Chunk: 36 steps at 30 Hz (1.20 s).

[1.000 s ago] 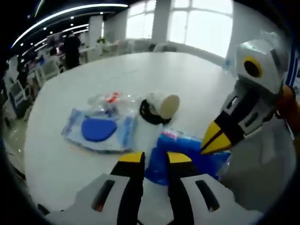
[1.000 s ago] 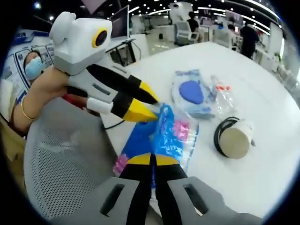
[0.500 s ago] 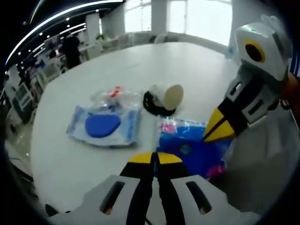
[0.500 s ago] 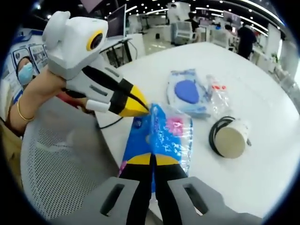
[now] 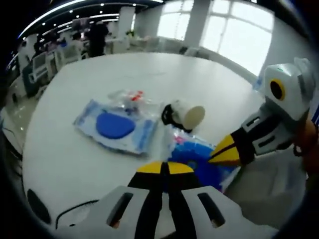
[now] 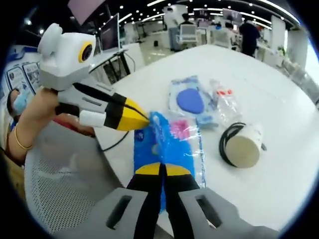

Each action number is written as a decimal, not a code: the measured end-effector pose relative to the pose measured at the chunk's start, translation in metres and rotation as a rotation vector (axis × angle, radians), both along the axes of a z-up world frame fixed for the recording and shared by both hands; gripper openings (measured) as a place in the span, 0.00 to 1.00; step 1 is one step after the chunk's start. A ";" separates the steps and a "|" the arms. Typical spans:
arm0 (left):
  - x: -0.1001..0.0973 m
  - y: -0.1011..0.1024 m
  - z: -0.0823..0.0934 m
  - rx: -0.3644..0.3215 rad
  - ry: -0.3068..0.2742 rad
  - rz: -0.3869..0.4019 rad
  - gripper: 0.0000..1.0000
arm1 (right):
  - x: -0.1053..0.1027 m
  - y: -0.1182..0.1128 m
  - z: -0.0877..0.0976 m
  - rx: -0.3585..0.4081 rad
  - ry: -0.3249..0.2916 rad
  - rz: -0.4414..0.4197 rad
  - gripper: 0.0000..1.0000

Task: Arrange the tabletop items into an orderly group along one side of the table until the central work area is clear of visible clutter.

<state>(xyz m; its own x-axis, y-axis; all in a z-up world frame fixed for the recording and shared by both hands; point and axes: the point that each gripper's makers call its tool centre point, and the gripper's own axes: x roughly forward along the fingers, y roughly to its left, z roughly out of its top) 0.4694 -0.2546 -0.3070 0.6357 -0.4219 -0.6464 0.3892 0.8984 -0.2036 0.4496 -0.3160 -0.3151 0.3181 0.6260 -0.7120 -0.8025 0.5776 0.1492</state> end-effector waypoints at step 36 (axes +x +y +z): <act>0.009 0.041 0.010 -0.170 0.012 0.313 0.00 | 0.025 -0.013 0.016 0.106 -0.062 -0.334 0.76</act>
<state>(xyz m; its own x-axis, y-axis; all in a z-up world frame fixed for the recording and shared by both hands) 0.4786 -0.2138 -0.2974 0.7440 -0.3097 -0.5921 0.0967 0.9267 -0.3632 0.4749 -0.3287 -0.2987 0.5583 0.5495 -0.6215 -0.5814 0.7936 0.1794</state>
